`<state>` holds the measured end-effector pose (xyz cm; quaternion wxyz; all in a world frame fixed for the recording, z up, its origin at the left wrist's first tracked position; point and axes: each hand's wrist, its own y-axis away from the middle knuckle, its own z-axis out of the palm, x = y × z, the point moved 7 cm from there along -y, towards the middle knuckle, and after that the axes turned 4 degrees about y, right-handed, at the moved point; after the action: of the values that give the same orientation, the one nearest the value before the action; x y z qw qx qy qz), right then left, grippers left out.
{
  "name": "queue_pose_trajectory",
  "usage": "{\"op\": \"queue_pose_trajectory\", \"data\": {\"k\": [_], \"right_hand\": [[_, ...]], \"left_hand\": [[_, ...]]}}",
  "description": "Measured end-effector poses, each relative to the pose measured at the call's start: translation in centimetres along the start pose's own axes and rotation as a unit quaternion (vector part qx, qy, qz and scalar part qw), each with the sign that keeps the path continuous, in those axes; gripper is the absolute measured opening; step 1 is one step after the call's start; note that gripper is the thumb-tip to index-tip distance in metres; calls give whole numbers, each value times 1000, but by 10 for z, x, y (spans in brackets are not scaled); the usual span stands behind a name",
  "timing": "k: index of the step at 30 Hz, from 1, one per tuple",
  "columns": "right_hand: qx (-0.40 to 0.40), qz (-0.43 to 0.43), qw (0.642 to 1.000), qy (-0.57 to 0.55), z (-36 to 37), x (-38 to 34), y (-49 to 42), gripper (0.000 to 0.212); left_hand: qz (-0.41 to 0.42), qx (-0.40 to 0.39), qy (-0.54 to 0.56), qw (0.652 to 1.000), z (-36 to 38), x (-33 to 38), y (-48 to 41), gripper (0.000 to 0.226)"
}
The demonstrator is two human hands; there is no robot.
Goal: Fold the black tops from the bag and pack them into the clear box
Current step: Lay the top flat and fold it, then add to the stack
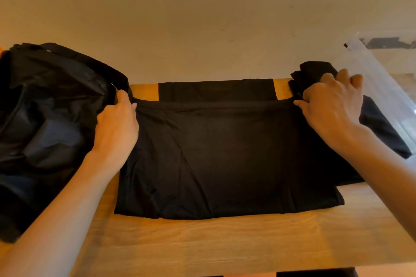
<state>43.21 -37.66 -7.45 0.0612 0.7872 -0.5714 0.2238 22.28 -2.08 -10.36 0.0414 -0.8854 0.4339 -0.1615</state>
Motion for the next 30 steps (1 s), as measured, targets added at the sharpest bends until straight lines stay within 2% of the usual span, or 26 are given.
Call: {"op": "queue_pose_trajectory", "data": {"k": [8,11,12,13,15,17,20,24,30], "right_hand": [[-9,-7,1000,10,-3,-10,-1,37],[61,-37,997,-24,-23,-20,20,47],[94,-66,991,-64,-32,-31,34,50],[109,-104,983,-105,-36,-46,49,54],[55,-167,973,-149,-29,-84,76,70],[-34,-183,968,-169,-6,-111,90,81],[-86,-144,963,-212,30,-109,84,79],[-96,-120,965,-214,45,-89,82,75],[-109,-114,966,-204,44,-83,129,75]], "left_hand": [[1,4,3,1000,5,2,2,36],[54,69,-25,996,-12,25,29,46],[90,70,-15,993,-14,38,44,51],[126,39,2,991,-9,52,59,56],[164,-77,-8,983,19,67,87,67],[157,-142,-35,977,43,58,103,74],[130,-156,-51,978,50,31,102,79],[132,-160,-70,976,47,12,105,80],[131,-176,-70,973,35,4,147,79]]}}
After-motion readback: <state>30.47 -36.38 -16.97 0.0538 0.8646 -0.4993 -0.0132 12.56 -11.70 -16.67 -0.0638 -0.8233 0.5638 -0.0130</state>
